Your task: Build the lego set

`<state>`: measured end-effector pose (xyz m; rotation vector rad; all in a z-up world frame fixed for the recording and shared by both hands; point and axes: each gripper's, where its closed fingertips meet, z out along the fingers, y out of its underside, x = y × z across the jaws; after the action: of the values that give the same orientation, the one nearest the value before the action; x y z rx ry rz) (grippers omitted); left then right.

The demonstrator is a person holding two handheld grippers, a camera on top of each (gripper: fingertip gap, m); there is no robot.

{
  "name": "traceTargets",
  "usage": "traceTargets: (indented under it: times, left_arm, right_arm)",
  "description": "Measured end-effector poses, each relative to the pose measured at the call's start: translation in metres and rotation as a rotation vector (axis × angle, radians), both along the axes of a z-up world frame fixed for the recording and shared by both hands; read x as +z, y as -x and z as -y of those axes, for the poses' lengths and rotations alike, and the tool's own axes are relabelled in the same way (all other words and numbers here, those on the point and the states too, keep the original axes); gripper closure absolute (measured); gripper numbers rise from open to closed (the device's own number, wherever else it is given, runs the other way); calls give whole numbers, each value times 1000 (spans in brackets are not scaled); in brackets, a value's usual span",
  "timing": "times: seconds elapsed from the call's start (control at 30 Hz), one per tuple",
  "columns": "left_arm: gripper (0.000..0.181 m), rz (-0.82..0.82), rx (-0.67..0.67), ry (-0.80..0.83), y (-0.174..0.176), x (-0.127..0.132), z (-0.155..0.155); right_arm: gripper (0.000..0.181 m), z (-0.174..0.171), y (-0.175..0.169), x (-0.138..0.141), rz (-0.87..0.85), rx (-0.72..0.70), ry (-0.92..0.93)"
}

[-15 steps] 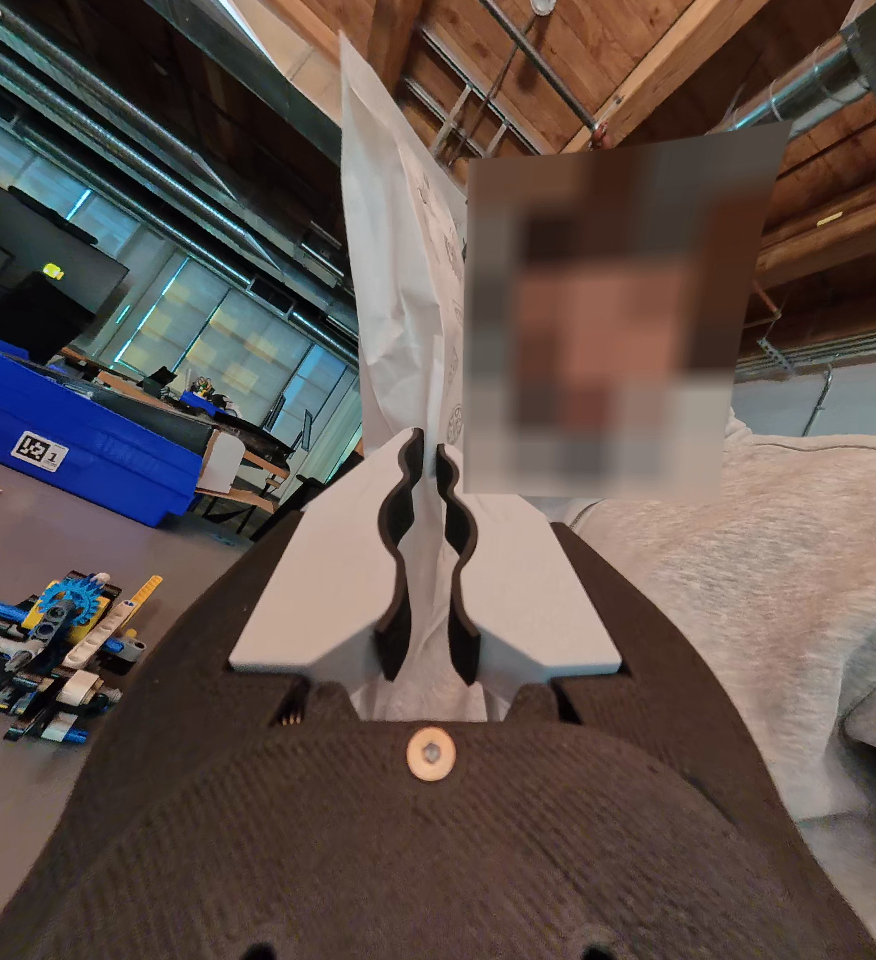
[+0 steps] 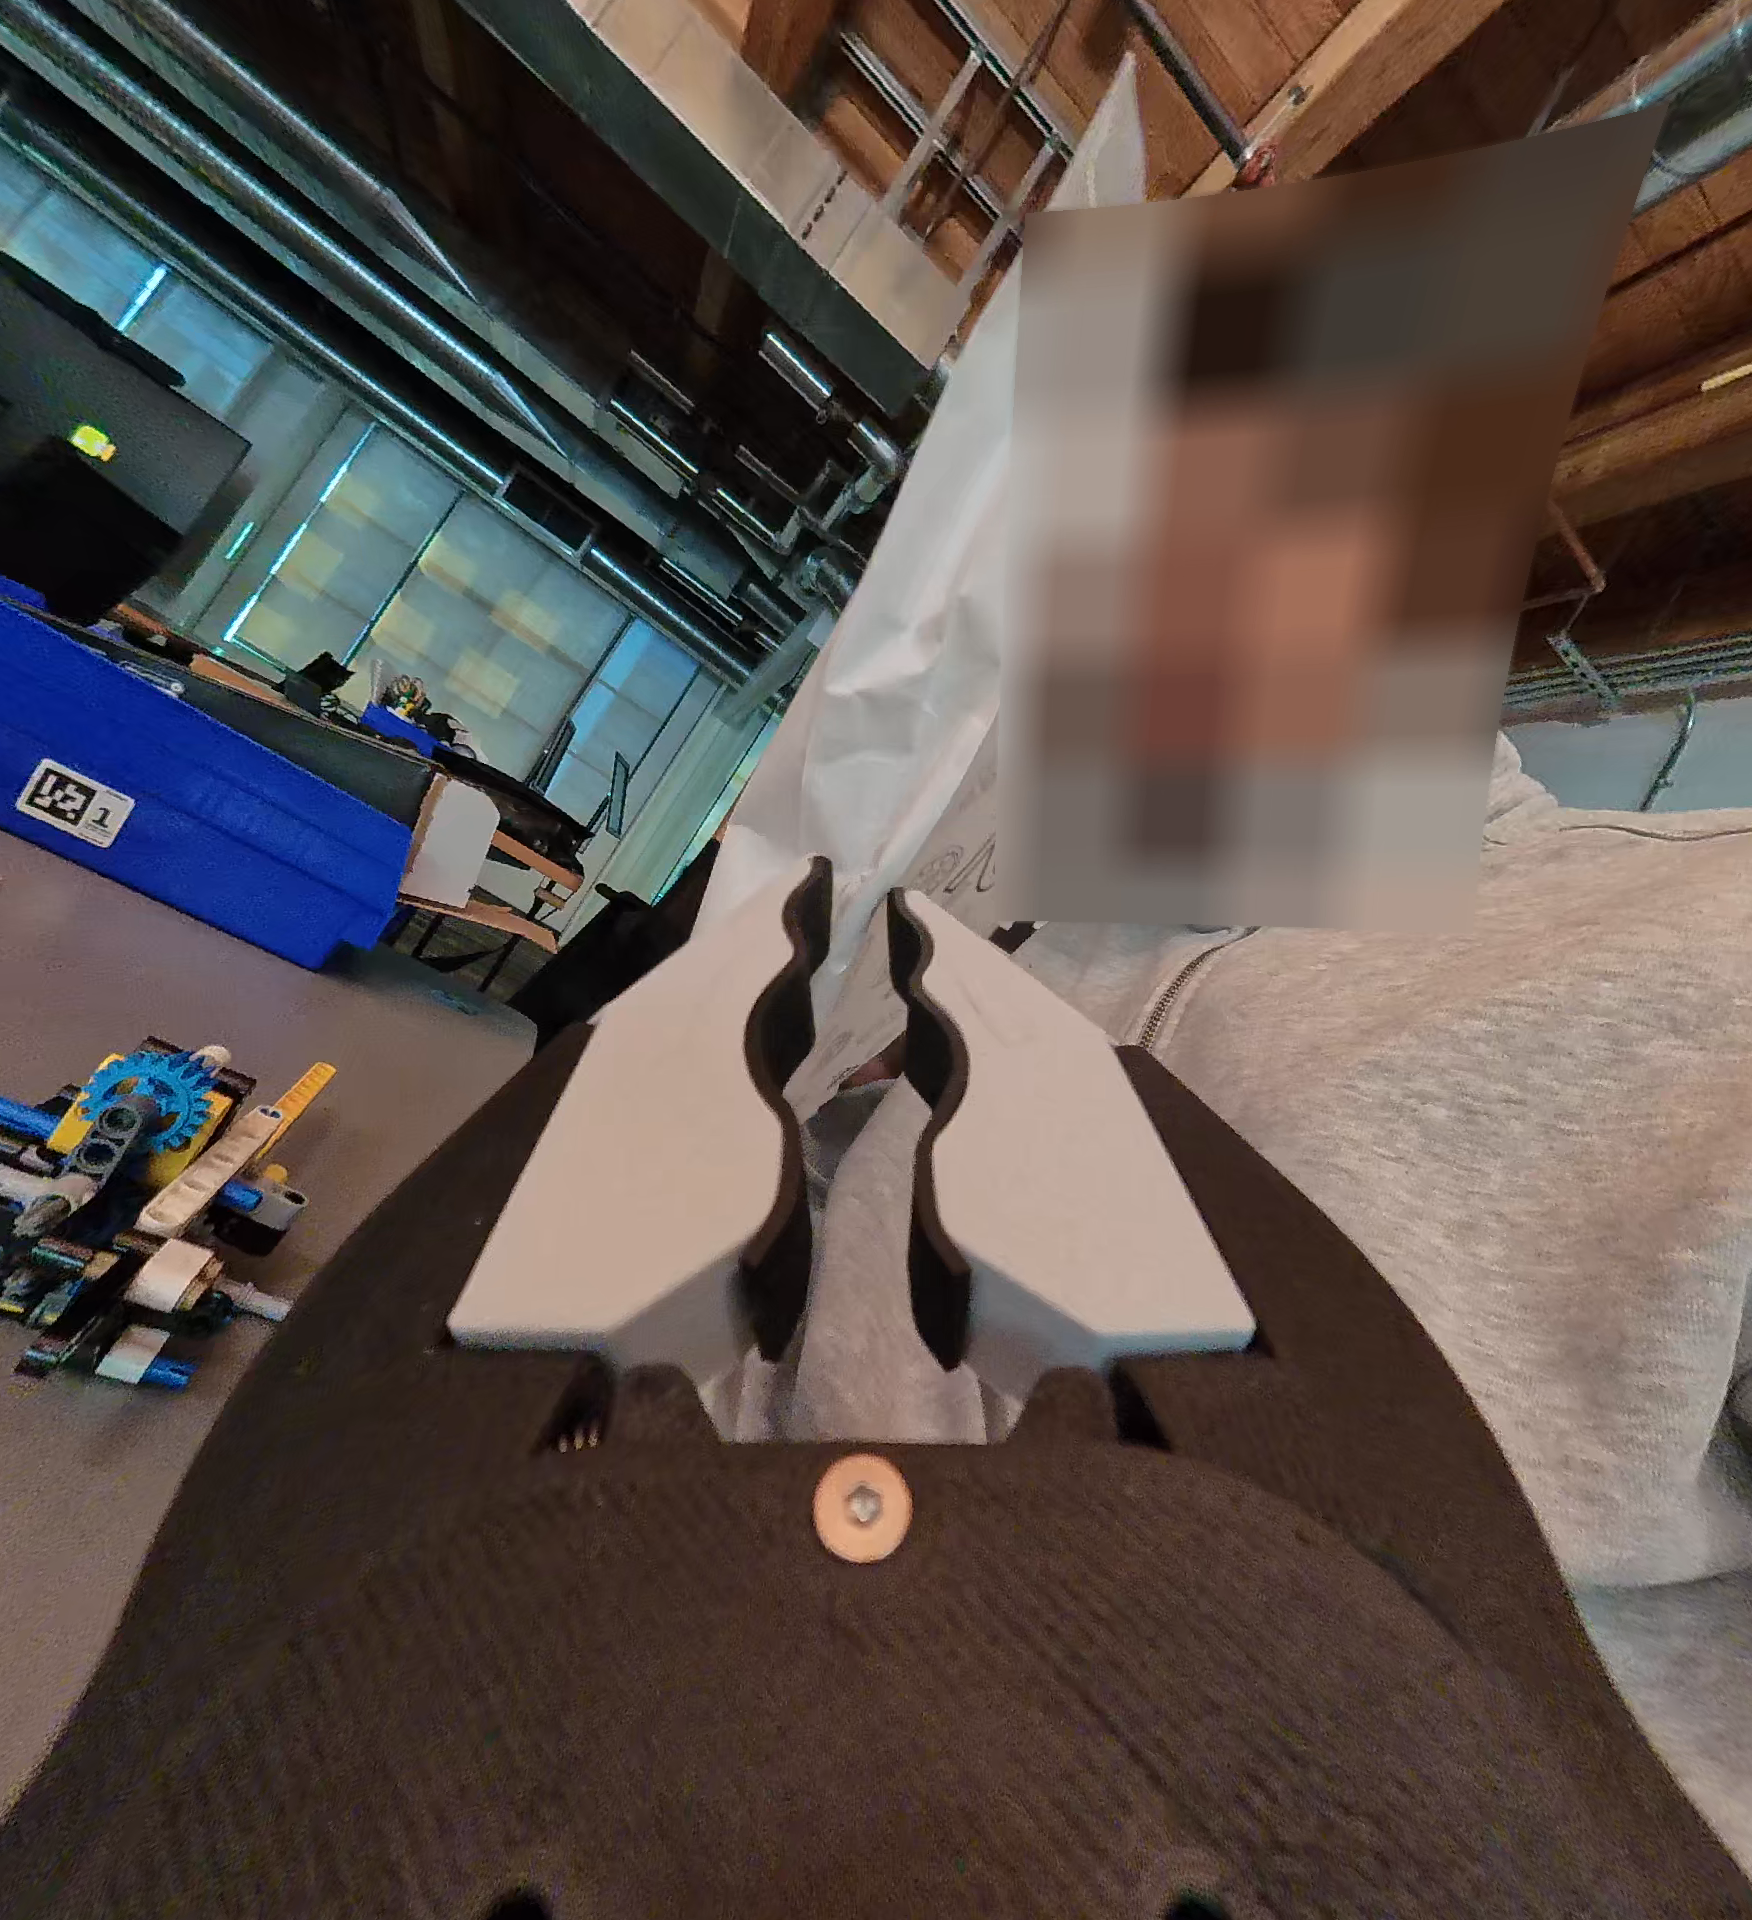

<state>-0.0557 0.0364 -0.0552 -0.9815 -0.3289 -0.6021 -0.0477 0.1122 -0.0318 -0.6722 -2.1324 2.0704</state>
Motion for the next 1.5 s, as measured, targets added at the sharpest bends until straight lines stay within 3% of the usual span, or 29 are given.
traceTargets:
  times: [0.3,0.37,0.43,0.8,1.0,1.1,1.23,1.33,1.5]
  left_arm:
    - [156,12,25,89,2,-17,-10]
    - [159,2,33,120,2,-21,-14]
    - [178,-24,52,119,2,-21,-14]
    - [181,-70,57,70,-1,-12,-9]
    - [181,-79,141,88,10,-2,8]
    - [181,-93,304,238,31,4,37]
    - [181,-75,655,584,80,21,120]
    - [181,-24,872,933,108,25,193]
    - [181,15,1052,1657,125,0,293]
  right_arm:
    - [181,-7,2,6,12,-20,17]
    - [181,-7,1,7,9,-15,21]
    - [181,-6,-1,8,7,-8,25]
    - [181,-7,1,6,32,1,46]
    - [151,-10,9,5,71,-8,92]
    - [146,-12,14,3,84,-23,95]
    - [145,-14,16,2,92,-25,103]
    - [145,-12,16,1,92,-21,99]
    - [145,-7,15,-4,98,-9,84]
